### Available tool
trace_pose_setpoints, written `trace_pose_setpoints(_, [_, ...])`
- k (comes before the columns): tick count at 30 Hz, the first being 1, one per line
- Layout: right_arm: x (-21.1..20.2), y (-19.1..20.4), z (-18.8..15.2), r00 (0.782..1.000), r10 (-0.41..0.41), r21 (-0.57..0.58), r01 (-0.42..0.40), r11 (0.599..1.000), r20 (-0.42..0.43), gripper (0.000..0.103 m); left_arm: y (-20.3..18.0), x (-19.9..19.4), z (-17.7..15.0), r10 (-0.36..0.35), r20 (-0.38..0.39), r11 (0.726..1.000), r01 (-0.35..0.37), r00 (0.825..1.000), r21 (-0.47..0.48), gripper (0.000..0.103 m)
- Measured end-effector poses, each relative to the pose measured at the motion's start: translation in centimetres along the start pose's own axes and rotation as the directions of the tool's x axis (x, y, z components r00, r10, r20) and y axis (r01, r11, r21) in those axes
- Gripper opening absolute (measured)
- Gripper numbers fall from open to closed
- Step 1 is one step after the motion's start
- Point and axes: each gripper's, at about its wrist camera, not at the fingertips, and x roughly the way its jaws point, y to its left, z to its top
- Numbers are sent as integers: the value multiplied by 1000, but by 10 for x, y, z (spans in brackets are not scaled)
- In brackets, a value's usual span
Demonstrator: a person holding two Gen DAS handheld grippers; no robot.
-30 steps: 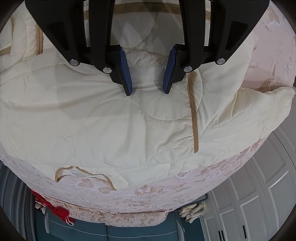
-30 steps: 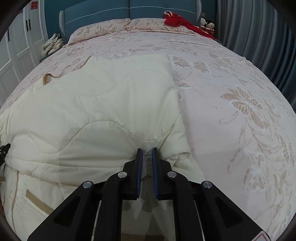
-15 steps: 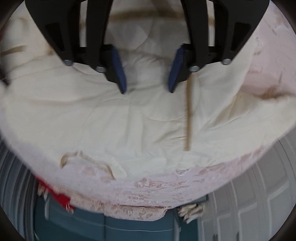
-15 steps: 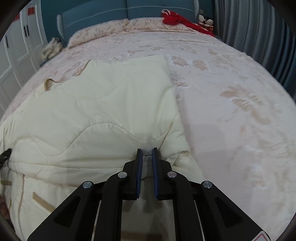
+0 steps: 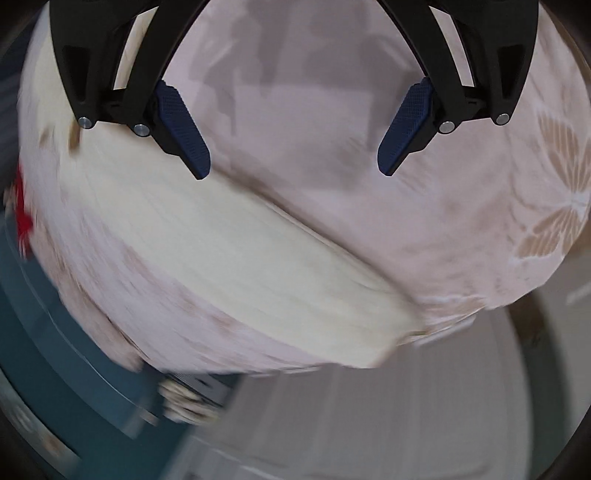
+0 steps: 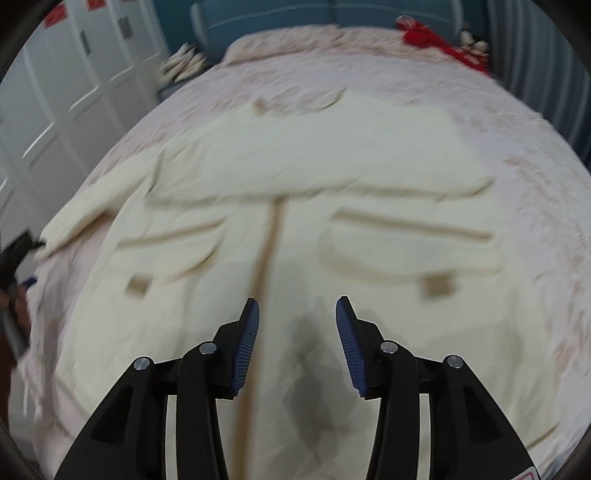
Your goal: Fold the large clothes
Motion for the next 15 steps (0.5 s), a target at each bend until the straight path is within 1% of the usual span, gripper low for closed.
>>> trace_pose_setpoints(1, [1, 8, -5, 1000, 9, -4, -9, 1000, -16, 43, 17, 8, 13, 5, -8, 998, -5, 1000, -61, 87])
trace_pose_setpoints(2, [3, 15, -11, 999, 20, -9, -21, 1000, -34, 43, 33, 15, 24, -12, -10, 992, 10, 1000, -127, 86])
trace_pose_setpoints(3, [3, 22, -15, 999, 27, -17, -27, 999, -47, 43, 41, 20, 29, -20, -8, 986, 18, 1000, -164, 82])
trace_pose_setpoints(4, [3, 26, -18, 998, 26, -25, -27, 999, -56, 43, 50, 25, 38, -30, -3, 977, 28, 1000, -212, 80])
trace_pose_setpoints(5, [4, 31, -22, 998, 21, -40, -24, 999, -67, 43, 55, 29, 44, -41, -1, 971, 40, 999, -237, 77])
trace_pose_setpoints(6, [3, 35, -25, 997, 19, -55, -23, 998, -75, 43, 57, 34, 50, -46, -3, 968, 44, 999, -249, 71])
trace_pose_setpoints(7, [2, 38, -29, 997, 14, -66, -20, 998, -80, 43, 55, 42, 56, -55, -12, 968, 50, 998, -245, 65])
trace_pose_setpoints(8, [1, 41, -31, 996, 10, -74, -16, 997, -84, 43, 51, 47, 60, -65, -23, 971, 58, 998, -234, 51])
trace_pose_setpoints(9, [0, 41, -33, 996, 8, -77, -14, 997, -88, 43, 44, 53, 64, -77, -41, 974, 67, 996, -217, 32])
trace_pose_setpoints(11, [-2, 38, -34, 996, 6, -73, -12, 997, -92, 43, 33, 53, 69, -74, -55, 982, 64, 996, -176, 13])
trace_pose_setpoints(12, [-4, 35, -35, 996, 5, -69, -12, 998, -92, 43, 13, 45, 71, -74, -32, 990, 69, 997, -127, 11])
trace_pose_setpoints(13, [-5, 32, -35, 996, 4, -66, -10, 998, -91, 43, 4, 36, 80, -89, -8, 992, 88, 996, -88, 7])
trace_pose_setpoints(14, [-6, 28, -34, 996, 3, -61, -8, 998, -88, 43, -19, 21, 83, -118, 24, 992, 119, 993, -29, 6])
trace_pose_setpoints(15, [-7, 24, -34, 996, 3, -54, -7, 999, -85, 43, -48, 2, 86, -159, 53, 987, 157, 986, 39, 6])
